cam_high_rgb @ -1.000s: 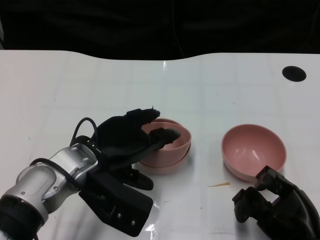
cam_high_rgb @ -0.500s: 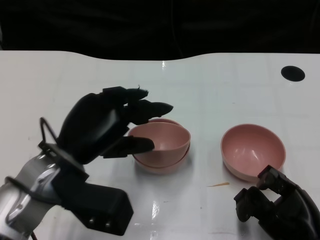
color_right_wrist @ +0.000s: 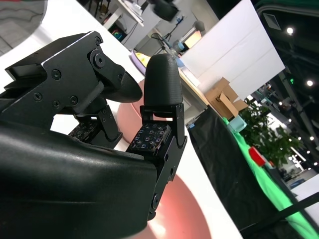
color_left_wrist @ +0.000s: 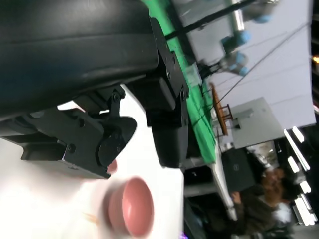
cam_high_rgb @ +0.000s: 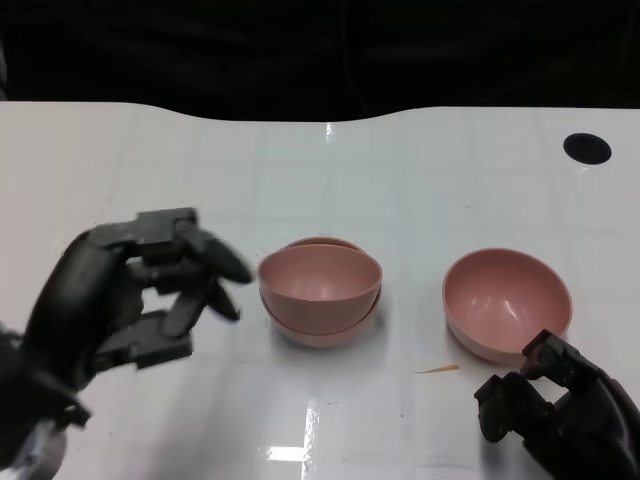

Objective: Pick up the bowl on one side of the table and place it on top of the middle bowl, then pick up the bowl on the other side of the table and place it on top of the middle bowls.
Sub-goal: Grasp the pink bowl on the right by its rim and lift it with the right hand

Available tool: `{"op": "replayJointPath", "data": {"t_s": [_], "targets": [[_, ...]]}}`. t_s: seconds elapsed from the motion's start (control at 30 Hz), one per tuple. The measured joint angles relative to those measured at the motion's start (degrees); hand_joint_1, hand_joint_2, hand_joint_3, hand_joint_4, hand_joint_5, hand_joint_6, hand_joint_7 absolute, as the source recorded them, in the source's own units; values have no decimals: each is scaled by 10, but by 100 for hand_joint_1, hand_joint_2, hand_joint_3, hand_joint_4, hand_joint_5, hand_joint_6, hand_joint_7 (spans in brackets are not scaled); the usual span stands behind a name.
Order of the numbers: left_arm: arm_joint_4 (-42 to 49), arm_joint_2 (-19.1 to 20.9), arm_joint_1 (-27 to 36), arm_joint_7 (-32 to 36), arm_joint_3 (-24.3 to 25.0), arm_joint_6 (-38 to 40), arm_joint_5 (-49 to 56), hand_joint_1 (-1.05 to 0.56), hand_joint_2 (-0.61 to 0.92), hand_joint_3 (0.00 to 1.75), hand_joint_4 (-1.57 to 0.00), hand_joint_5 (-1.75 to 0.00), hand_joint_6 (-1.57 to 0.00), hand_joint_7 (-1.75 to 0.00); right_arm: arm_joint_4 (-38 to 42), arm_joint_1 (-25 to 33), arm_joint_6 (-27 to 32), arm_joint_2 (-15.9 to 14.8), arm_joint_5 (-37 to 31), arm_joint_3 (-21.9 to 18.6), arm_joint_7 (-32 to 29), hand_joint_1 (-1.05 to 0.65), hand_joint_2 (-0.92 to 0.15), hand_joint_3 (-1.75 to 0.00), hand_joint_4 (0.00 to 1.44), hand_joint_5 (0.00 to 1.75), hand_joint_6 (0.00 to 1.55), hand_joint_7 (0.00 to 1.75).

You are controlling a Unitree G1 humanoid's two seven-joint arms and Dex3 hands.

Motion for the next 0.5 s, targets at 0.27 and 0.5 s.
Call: {"op": "replayJointPath", "data": {"t_s": [0.27,0.5], "targets": [[-27,-1,65,-48,53,121,-107,20,60,168,-111,-175,-89,-175,56,0,-309,38,-139,4,-40,-21,-56,-105,89,138,84,114],[-14,4,81,-107,68,169,-134,25,63,168,-113,-175,-91,-175,156,-29,-620,39,-340,-21,-136,-46,-91,-34,77,51,91,22]]}}
